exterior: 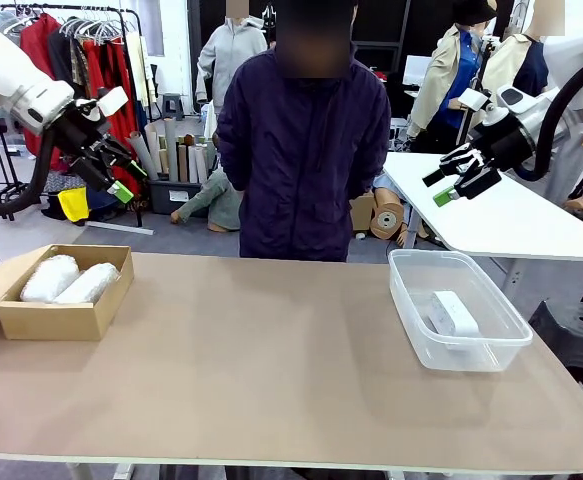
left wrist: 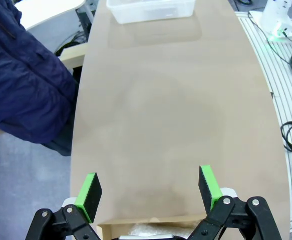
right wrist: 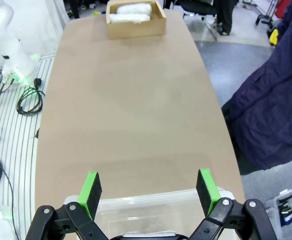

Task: Separate and place wrapped and unwrapped clocks.
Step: If the picked Digital clock is wrapped, place it in the Package Box ; if not, place it in the Organizing box.

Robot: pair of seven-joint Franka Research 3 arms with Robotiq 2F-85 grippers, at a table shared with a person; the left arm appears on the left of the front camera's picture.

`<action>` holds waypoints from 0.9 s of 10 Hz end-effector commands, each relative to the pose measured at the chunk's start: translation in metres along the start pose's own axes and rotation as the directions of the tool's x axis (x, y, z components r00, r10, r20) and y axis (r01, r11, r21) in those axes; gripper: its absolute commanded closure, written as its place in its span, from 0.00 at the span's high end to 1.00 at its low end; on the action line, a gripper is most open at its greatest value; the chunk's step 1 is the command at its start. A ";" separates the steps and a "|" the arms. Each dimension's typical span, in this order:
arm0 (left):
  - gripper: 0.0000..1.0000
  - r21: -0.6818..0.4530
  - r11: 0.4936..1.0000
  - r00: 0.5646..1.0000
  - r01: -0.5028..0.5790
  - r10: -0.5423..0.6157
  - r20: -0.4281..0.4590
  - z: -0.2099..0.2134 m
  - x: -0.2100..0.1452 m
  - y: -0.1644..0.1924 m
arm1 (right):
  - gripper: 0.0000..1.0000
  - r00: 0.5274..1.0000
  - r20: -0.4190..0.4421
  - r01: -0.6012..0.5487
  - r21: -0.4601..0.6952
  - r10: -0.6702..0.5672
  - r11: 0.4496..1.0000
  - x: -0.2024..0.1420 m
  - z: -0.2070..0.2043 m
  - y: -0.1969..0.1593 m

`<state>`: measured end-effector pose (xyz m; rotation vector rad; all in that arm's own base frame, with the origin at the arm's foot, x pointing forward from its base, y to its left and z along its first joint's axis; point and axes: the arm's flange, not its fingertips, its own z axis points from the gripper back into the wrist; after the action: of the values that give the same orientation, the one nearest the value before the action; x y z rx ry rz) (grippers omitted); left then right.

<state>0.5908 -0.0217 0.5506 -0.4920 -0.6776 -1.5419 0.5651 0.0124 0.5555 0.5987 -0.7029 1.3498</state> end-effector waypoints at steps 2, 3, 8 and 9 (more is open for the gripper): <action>1.00 0.000 1.000 1.000 0.014 -0.014 -0.002 0.001 0.000 0.000 | 1.00 1.000 0.000 -0.005 0.001 0.005 1.000 0.001 0.000 0.001; 1.00 0.000 1.000 1.000 0.014 -0.014 -0.002 0.001 0.000 0.000 | 1.00 1.000 0.000 -0.005 0.001 0.005 1.000 0.001 0.000 0.001; 1.00 0.000 1.000 1.000 0.014 -0.014 -0.002 0.001 0.000 0.000 | 1.00 1.000 0.000 -0.005 0.001 0.005 1.000 0.001 0.000 0.001; 1.00 0.000 1.000 1.000 0.014 -0.014 -0.002 0.001 0.000 0.000 | 1.00 1.000 0.000 -0.005 0.001 0.005 1.000 0.001 0.000 0.001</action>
<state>0.5908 -0.0217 0.5506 -0.4920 -0.6777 -1.5421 0.5651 0.0124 0.5555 0.5987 -0.7029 1.3498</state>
